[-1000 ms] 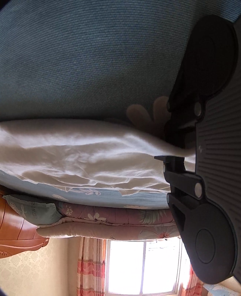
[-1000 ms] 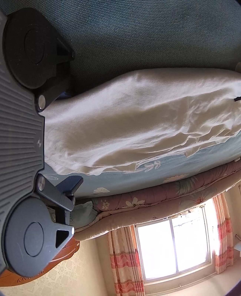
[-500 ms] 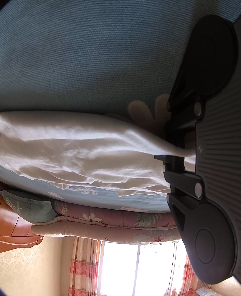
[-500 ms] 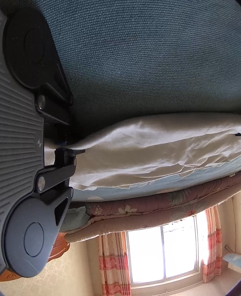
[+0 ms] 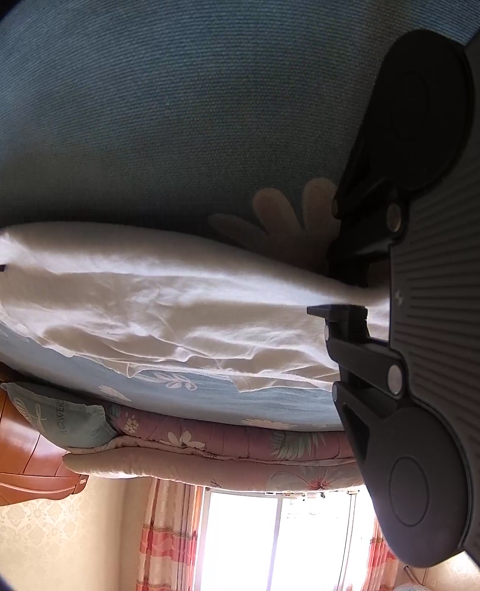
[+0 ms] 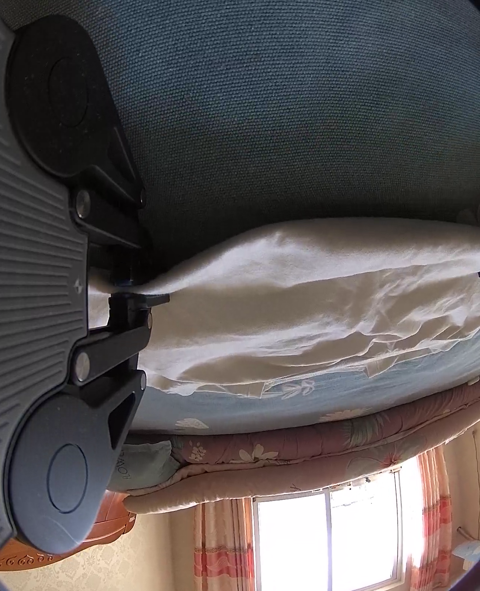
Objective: Fold clothes
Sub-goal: 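Close both grippers on the side edge of the folded sweatshirt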
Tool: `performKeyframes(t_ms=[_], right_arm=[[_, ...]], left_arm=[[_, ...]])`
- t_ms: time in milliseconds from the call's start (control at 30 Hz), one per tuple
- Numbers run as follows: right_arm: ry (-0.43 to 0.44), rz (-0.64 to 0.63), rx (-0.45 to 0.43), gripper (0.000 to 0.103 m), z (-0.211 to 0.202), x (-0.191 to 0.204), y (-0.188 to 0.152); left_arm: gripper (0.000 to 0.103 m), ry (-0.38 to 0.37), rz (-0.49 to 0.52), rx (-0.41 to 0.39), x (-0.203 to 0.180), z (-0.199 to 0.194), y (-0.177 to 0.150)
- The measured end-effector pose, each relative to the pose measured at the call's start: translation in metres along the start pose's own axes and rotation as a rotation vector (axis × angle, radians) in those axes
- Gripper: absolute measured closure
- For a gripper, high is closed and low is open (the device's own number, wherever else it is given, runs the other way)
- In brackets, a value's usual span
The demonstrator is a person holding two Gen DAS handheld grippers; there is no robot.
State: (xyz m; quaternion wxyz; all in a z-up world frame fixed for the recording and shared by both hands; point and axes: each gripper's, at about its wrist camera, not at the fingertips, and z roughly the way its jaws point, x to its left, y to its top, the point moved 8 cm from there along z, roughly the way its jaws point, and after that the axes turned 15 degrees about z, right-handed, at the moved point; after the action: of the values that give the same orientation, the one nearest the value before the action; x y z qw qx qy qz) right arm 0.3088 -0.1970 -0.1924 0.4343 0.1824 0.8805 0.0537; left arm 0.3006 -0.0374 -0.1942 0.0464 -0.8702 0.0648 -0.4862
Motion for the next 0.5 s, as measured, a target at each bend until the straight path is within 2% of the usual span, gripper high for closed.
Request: performKeyframes(t_ms=[200, 300, 500], right_arm=[[0.034, 0.026, -0.012, 0.096, -0.02, -0.012, 0.003], [0.08, 0.069, -0.012, 0.096, -0.033, -0.014, 0.003], [0.167, 0.044, 0.0, 0.096, -0.068, 0.005, -0.003]], left_arm=[[0.103, 0.007, -0.015, -0.004, 0.007, -0.018, -0.003], [0.103, 0.001, -0.014, -0.008, 0.005, -0.031, -0.004], [0.103, -0.021, 0.023, -0.018, -0.016, -0.071, -0.004]])
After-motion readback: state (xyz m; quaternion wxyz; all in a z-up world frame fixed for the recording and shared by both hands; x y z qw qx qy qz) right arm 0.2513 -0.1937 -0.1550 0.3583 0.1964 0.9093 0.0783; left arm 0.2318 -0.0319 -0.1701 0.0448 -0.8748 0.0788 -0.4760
